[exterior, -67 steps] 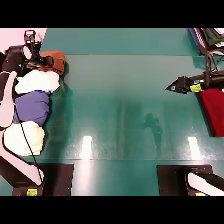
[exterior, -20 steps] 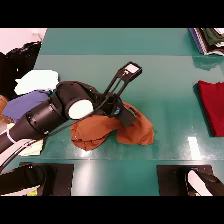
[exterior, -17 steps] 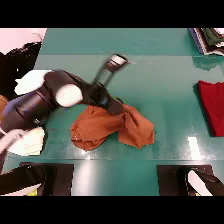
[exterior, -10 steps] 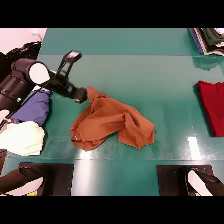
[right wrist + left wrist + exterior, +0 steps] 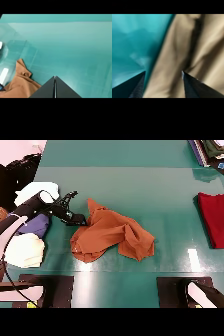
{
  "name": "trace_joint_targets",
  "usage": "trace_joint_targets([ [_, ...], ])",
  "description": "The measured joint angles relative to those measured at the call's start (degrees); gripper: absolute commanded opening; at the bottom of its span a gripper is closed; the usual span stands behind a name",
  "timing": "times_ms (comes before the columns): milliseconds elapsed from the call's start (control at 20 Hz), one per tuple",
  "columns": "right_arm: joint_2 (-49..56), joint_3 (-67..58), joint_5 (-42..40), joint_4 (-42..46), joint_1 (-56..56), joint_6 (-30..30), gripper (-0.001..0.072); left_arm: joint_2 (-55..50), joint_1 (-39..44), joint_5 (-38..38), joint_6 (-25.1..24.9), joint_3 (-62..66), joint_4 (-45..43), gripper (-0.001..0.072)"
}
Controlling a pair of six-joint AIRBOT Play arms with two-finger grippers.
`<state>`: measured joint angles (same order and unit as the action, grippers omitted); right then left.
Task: Fold the shirts.
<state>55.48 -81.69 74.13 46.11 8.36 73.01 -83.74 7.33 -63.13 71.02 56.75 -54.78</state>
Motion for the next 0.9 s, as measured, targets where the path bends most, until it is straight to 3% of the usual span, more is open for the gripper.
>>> trace_joint_targets([
  [50, 0.2, 0.0, 0.2, 0.0, 0.0, 0.0, 0.0017, -0.7, 0.0, 0.5, -0.9, 0.0, 1.3, 0.0219],
  [100, 0.3, 0.0, 0.6, 0.0, 0.0, 0.0, 0.0017, -1.3, -0.2, 1.4, -1.6, -0.3, 2.0, 0.002],
  [400, 0.6, 6.1, 5.2, 2.3, 0.0, 0.0, 0.0022, -1.0, -0.4, 1.8, -2.6, 4.4, 2.7, 0.0022],
  [450, 0.6, 9.1, 6.3, 2.7, 0.0, 0.0, 0.0143, -0.2, -0.5, 1.4, -2.5, 6.1, 2.0, 0.0022],
  [500, 0.6, 13.0, 6.7, 3.0, -0.1, 0.1, 0.0398, 0.6, -0.5, 1.4, -2.3, 8.1, 1.0, 0.0022],
  [550, 0.6, 17.0, 7.0, 3.4, -0.4, 0.1, 0.0452, 1.4, -0.5, 1.2, -2.2, 9.8, 0.2, 0.0022],
  [800, 3.0, 37.2, 4.2, 5.5, -4.7, 0.0, 0.0448, 4.2, -0.5, 0.4, -1.9, 16.1, -1.7, 0.0022],
  [900, 5.4, 42.3, 1.6, 5.9, -7.6, 0.0, 0.0403, 4.5, -0.5, -0.1, -1.9, 17.0, -1.9, 0.0022],
])
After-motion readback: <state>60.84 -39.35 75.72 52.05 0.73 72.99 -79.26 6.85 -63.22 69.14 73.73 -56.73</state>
